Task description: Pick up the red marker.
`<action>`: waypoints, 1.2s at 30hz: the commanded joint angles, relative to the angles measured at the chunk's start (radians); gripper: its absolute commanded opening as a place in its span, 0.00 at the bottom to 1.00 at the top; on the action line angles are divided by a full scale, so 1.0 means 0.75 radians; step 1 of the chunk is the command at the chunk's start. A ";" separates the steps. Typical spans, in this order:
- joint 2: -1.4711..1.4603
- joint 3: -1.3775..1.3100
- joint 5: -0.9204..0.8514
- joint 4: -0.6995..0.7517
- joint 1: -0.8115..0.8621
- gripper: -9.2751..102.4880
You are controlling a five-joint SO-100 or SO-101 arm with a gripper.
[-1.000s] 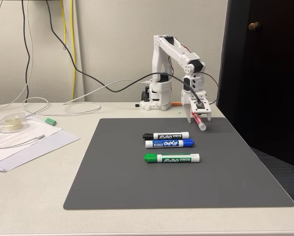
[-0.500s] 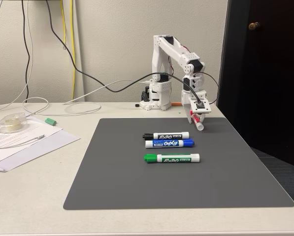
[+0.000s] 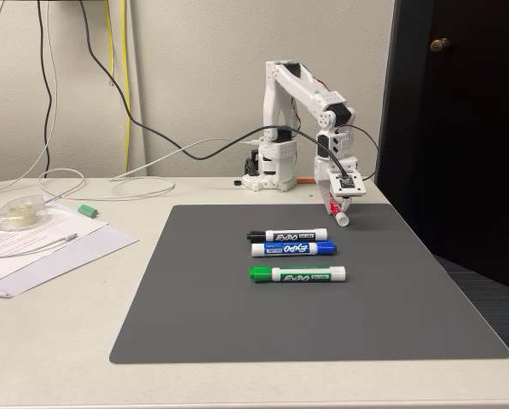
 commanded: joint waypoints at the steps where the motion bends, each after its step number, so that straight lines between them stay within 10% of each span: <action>1: 0.012 0.002 0.010 -0.025 0.008 0.14; 36: 0.385 -0.804 0.362 0.215 0.393 0.13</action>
